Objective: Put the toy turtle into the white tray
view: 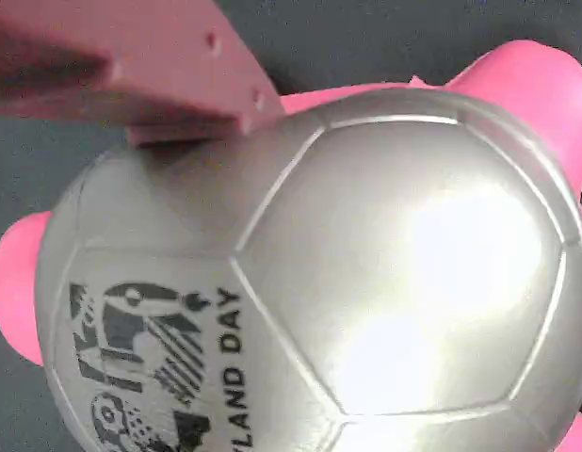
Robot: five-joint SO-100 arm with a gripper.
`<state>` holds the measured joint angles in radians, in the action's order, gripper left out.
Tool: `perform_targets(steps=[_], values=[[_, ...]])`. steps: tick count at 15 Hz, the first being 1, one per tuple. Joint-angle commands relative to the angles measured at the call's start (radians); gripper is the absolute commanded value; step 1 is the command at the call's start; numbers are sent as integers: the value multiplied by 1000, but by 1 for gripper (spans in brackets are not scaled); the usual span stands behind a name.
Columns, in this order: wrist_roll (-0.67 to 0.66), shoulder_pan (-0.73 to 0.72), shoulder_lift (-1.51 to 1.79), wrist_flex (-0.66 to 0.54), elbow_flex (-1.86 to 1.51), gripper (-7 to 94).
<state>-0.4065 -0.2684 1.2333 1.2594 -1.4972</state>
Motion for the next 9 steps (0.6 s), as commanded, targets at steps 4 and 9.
perform_targets(steps=[4,9], values=[[41,133,396,167,48,0],[114,371,396,285,270,-1]])
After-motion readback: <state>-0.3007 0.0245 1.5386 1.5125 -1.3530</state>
